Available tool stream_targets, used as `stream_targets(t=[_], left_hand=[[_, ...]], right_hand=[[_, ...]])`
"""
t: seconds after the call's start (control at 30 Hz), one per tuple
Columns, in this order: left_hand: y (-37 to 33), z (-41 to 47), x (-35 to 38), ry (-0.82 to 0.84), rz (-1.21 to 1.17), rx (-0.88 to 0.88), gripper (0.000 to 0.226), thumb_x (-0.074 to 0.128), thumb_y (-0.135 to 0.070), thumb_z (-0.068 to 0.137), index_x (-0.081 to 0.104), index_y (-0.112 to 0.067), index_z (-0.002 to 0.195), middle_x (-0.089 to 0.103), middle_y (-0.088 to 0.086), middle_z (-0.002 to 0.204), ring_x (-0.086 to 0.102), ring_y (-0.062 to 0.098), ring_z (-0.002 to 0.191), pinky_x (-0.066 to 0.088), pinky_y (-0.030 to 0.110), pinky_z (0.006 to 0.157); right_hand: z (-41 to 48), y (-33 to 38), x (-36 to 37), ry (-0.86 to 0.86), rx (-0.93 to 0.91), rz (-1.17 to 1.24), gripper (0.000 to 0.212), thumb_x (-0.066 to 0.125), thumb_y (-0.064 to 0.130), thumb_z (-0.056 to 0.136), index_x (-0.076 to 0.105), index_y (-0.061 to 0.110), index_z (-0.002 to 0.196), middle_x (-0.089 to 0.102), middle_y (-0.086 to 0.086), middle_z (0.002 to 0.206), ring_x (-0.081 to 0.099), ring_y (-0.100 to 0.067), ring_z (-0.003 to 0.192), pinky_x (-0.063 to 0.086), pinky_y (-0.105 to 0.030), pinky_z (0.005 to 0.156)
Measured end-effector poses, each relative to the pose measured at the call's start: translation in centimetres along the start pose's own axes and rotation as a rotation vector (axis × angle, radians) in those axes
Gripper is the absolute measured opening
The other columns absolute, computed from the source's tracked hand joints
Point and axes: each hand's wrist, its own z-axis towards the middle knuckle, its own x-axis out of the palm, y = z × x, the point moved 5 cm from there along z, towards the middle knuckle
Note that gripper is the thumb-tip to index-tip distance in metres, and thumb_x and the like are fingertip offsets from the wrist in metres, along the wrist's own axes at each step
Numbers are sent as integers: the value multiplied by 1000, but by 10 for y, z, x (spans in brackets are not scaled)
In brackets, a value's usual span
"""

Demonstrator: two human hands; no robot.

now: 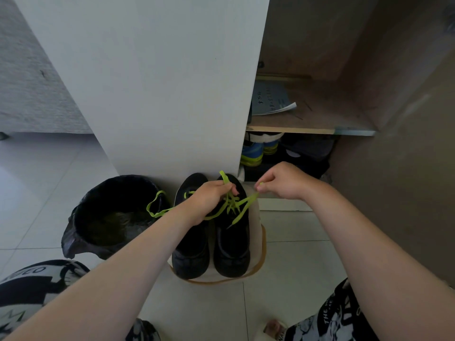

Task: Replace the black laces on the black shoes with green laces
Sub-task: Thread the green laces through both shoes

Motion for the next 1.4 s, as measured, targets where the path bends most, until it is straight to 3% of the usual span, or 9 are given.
stream_targets(t=[0.27, 0.43, 0.53, 0.6, 0.67, 0.73, 0.93, 1.17, 1.4], left_hand=[[-12, -10, 14, 48, 119, 38, 30, 50, -27, 103, 75, -16, 91, 74, -5, 109, 64, 8, 105, 42, 14, 82], [-11, -12, 7, -1, 161, 34, 33, 51, -32, 102, 77, -21, 86, 72, 8, 105, 62, 18, 99, 43, 21, 85], [-11, -11, 8, 19, 215, 32, 33, 53, -36, 100, 78, -23, 85, 72, 10, 107, 63, 24, 104, 44, 30, 96], [-15, -11, 9, 28, 236, 44, 32, 53, -33, 101, 78, -22, 85, 73, 0, 96, 62, 12, 93, 44, 25, 87], [-18, -10, 8, 23, 240, 49, 31, 54, -31, 100, 78, -20, 85, 69, -6, 81, 58, 5, 76, 42, 22, 78], [-19, -8, 6, 1, 275, 69, 30, 55, -30, 99, 78, -20, 82, 65, -3, 77, 56, 8, 73, 42, 24, 75], [-5, -6, 5, 58, 160, 30, 31, 55, -36, 96, 75, -26, 75, 70, -13, 112, 55, 13, 119, 34, 39, 109], [-2, -4, 14, 136, 61, 39, 26, 56, -40, 86, 75, -27, 72, 74, -4, 95, 61, 18, 108, 29, 49, 116], [-1, -2, 3, -16, 118, 33, 27, 55, -33, 97, 74, -18, 85, 74, 7, 93, 65, 21, 92, 48, 34, 94]], right_hand=[[4, 4, 3, -122, -88, 441, 15, 67, 17, 96, 78, 13, 105, 69, 3, 69, 59, -1, 58, 50, -16, 59], [0, -12, 17, 114, 111, -142, 19, 71, 34, 92, 78, 17, 87, 68, 4, 76, 61, -14, 75, 43, -26, 66], [-3, -3, 35, 195, 47, -280, 43, 73, 38, 89, 66, 27, 129, 59, 4, 100, 57, -19, 98, 40, -25, 76], [1, 9, 36, 80, -75, -209, 45, 78, 35, 85, 65, 33, 128, 61, 6, 99, 58, -16, 96, 41, -23, 71], [1, 14, 34, 25, -98, -97, 5, 78, 29, 85, 74, 31, 87, 63, 12, 72, 60, -12, 74, 41, -22, 58], [2, 14, 31, 23, -88, -97, 17, 76, 25, 86, 72, 23, 70, 63, 6, 55, 62, -14, 59, 46, -24, 55], [1, 18, 18, -38, -70, 305, 9, 69, 8, 88, 78, 8, 89, 74, -3, 70, 57, -12, 48, 44, -22, 50], [7, 5, 44, 203, 105, 977, 21, 57, 2, 98, 69, 3, 115, 71, -10, 75, 62, -16, 66, 52, -19, 55], [4, 6, 27, 117, -18, 596, 9, 72, 14, 91, 75, 11, 98, 76, -5, 80, 65, -12, 56, 50, -21, 52]])
